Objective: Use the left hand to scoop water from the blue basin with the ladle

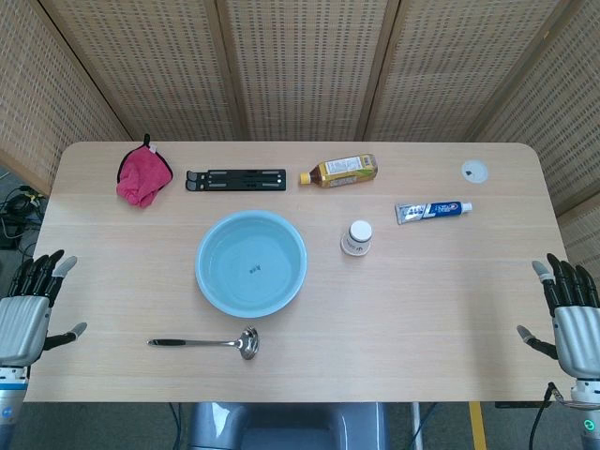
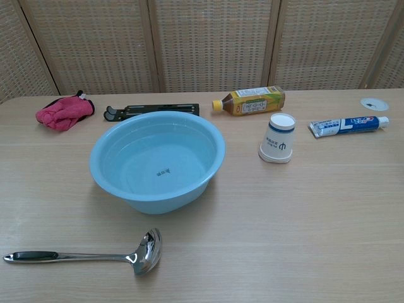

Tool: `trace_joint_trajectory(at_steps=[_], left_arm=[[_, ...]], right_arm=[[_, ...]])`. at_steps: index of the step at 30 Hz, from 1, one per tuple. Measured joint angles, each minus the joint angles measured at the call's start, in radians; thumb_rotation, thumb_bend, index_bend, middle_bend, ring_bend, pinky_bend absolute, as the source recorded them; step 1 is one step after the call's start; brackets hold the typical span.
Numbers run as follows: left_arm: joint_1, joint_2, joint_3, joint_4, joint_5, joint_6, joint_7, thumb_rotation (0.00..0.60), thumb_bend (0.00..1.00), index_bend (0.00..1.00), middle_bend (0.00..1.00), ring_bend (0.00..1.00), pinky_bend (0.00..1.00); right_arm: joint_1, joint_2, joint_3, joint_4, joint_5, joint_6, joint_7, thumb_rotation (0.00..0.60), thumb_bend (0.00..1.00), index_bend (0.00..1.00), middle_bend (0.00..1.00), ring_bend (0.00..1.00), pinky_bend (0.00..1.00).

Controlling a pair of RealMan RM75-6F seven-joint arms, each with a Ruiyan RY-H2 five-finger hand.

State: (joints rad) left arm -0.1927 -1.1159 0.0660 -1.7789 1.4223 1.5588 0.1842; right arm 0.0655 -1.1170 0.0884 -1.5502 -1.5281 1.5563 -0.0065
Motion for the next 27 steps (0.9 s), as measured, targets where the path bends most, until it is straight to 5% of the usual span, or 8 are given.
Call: trace_joint_trajectory(at_steps=[7,9,11,14,19,27], left_arm=[[0.009,-0.015,-0.001,0.004,0.038,-0.021,0.017,0.6,0.0,0.0,0.01,0.02,0.02],[0.008,-0.019,0.002,-0.001,0.041,-0.036,0.038,0.6,0.0,0.0,0.21,0.26,0.24],[0.002,-0.025,0.008,-0.01,0.04,-0.067,0.068,0.6,0.0,0.0,0.58,0.65,0.72],[-0.011,-0.042,0.013,-0.02,0.035,-0.119,0.103,0.6,0.0,0.01,0.84,0.89,0.99],[-0.038,-0.106,0.018,-0.033,-0.009,-0.221,0.24,0.6,0.0,0.18,0.95,0.96,1.0],[-0.073,-0.22,0.02,-0.025,-0.125,-0.343,0.386,0.6,0.0,0.34,0.95,0.97,1.0]], right_arm=[[-0.005,0.01,-0.001,-0.008,-0.006,0.009,0.015,0.6,0.0,0.0,0.0,0.0,0.0],[-0.006,0.013,-0.002,-0.012,-0.009,0.01,0.02,0.6,0.0,0.0,0.0,0.0,0.0],[-0.005,0.015,-0.004,-0.016,-0.012,0.007,0.024,0.6,0.0,0.0,0.0,0.0,0.0],[-0.003,0.016,-0.004,-0.016,-0.012,0.001,0.025,0.6,0.0,0.0,0.0,0.0,0.0],[-0.003,0.018,-0.005,-0.015,-0.011,-0.001,0.029,0.6,0.0,0.0,0.0,0.0,0.0],[-0.005,0.025,-0.001,-0.015,-0.002,0.0,0.05,0.6,0.0,0.0,0.0,0.0,0.0]])
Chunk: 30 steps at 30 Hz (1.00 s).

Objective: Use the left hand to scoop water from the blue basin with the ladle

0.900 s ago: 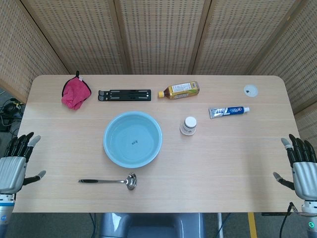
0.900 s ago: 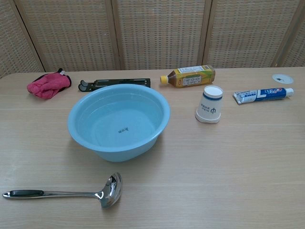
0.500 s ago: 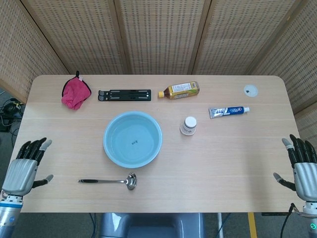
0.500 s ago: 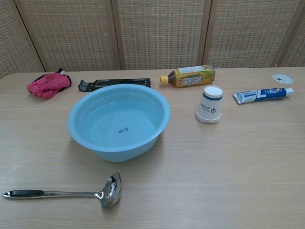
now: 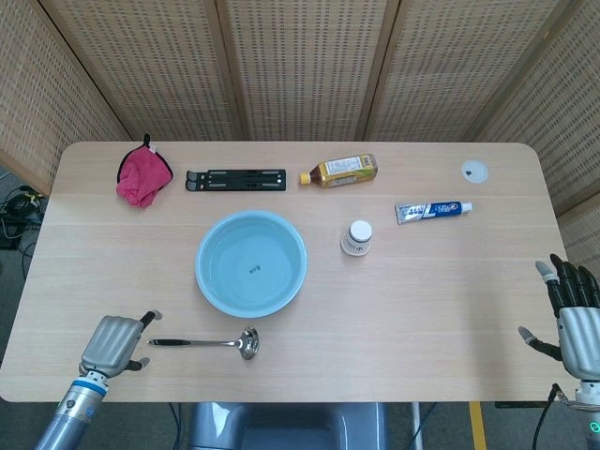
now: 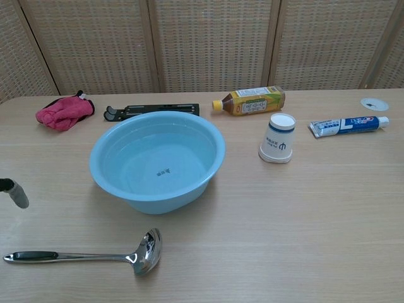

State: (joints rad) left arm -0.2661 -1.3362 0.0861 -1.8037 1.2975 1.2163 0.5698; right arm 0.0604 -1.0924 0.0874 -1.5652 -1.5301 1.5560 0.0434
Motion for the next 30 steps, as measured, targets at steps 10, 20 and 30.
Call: trace_joint_trajectory(at_steps=[10,20,30], left_arm=[[-0.033,-0.177,-0.029,0.128,-0.114,-0.075,0.057,0.6,0.26,0.43,0.95,0.97,1.0],[-0.07,-0.252,-0.053,0.186,-0.188,-0.111,0.106,0.6,0.35,0.43,0.95,0.97,1.0],[-0.082,-0.292,-0.047,0.23,-0.189,-0.109,0.113,0.6,0.36,0.44,0.95,0.97,1.0]], right_arm=[[0.001,0.006,0.003,0.002,0.009,-0.009,0.018,0.6,0.0,0.0,0.0,0.0,0.0],[0.004,0.005,0.003,0.007,0.016,-0.021,0.02,0.6,0.0,0.0,0.0,0.0,0.0],[0.005,0.006,0.002,0.006,0.018,-0.025,0.022,0.6,0.0,0.0,0.0,0.0,0.0]])
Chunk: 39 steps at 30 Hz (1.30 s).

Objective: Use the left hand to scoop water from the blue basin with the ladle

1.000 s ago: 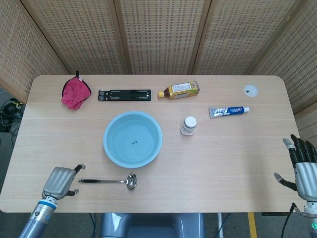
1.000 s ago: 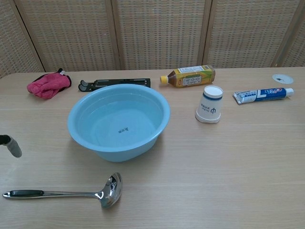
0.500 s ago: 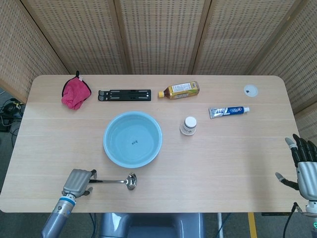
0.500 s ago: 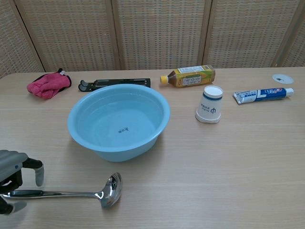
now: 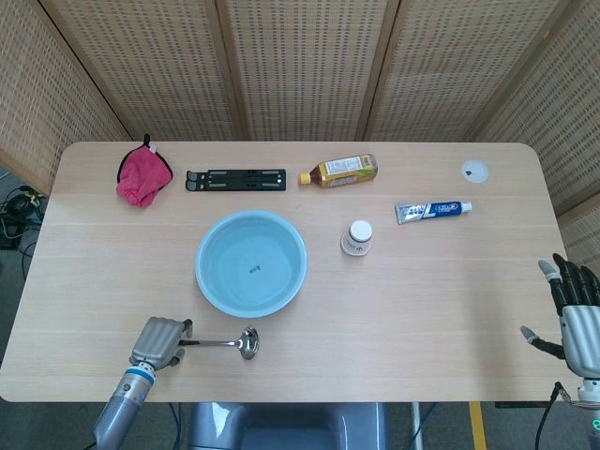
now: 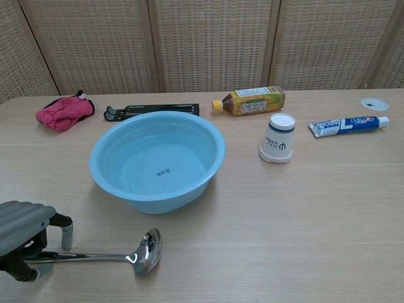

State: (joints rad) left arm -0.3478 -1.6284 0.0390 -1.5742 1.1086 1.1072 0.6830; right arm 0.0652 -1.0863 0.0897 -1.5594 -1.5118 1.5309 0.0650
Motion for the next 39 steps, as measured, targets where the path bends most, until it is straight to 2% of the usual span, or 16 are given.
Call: trace_joint_trajectory(at_steps=[8,28,36,39], left_arm=[[-0.001,-0.02,0.008,0.021,0.009,0.01,-0.005,0.6,0.4,0.45,0.95,0.97,1.0],[-0.002,-0.068,0.019,0.071,0.025,0.021,-0.011,0.6,0.4,0.47,0.95,0.97,1.0],[-0.002,-0.083,0.017,0.086,0.012,0.017,0.001,0.6,0.41,0.53,0.95,0.97,1.0],[-0.002,-0.084,0.015,0.085,0.01,0.018,0.0,0.6,0.45,0.55,0.95,0.97,1.0]], right_arm=[[-0.002,0.006,-0.001,-0.006,-0.003,0.002,0.006,0.6,0.0,0.0,0.0,0.0,0.0],[-0.002,0.009,-0.001,-0.005,0.0,-0.003,0.014,0.6,0.0,0.0,0.0,0.0,0.0],[-0.001,0.009,0.0,-0.004,0.004,-0.006,0.019,0.6,0.0,0.0,0.0,0.0,0.0],[-0.001,0.01,0.0,-0.004,0.005,-0.006,0.021,0.6,0.0,0.0,0.0,0.0,0.0]])
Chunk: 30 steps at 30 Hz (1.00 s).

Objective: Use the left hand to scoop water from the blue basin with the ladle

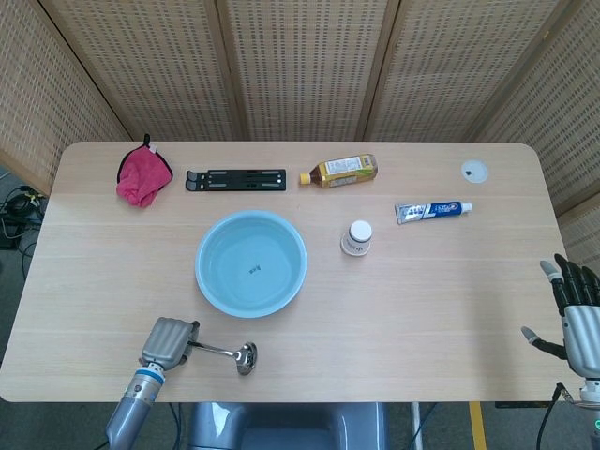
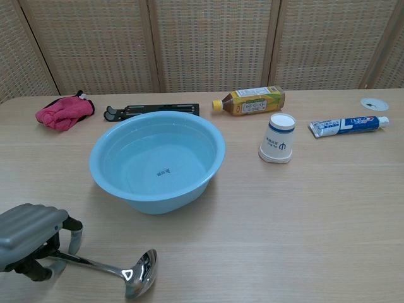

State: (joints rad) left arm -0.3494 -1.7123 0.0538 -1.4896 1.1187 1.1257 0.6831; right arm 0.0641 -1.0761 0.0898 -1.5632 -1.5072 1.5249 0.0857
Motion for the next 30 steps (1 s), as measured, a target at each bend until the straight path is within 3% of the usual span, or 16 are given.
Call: trace_joint_trajectory(at_steps=[3,8,16,23,30], left_arm=[[0.001,0.002,-0.003,-0.004,0.001,0.004,-0.004,0.6,0.54,0.56,0.95,0.97,1.0],[-0.001,0.014,-0.007,-0.019,0.005,0.007,-0.01,0.6,0.59,0.58,0.95,0.97,1.0],[-0.003,0.048,-0.009,-0.053,0.032,0.016,-0.035,0.6,0.6,0.66,0.95,0.97,1.0],[-0.004,0.125,-0.01,-0.123,0.086,0.037,-0.082,0.6,0.62,0.74,0.95,0.97,1.0],[-0.006,0.203,-0.009,-0.209,0.132,0.057,-0.103,0.6,0.63,0.76,0.95,0.97,1.0]], right_arm=[[0.0,0.0,0.0,0.0,0.0,0.0,0.001,0.6,0.0,0.0,0.0,0.0,0.0],[0.0,0.0,0.0,0.0,-0.001,0.0,0.001,0.6,0.0,0.0,0.0,0.0,0.0],[0.0,-0.001,-0.001,0.0,-0.001,-0.001,-0.002,0.6,0.0,0.0,0.0,0.0,0.0],[0.001,-0.003,-0.002,-0.001,-0.001,-0.003,-0.009,0.6,0.0,0.0,0.0,0.0,0.0],[0.001,-0.004,-0.003,-0.003,-0.002,-0.003,-0.014,0.6,0.0,0.0,0.0,0.0,0.0]])
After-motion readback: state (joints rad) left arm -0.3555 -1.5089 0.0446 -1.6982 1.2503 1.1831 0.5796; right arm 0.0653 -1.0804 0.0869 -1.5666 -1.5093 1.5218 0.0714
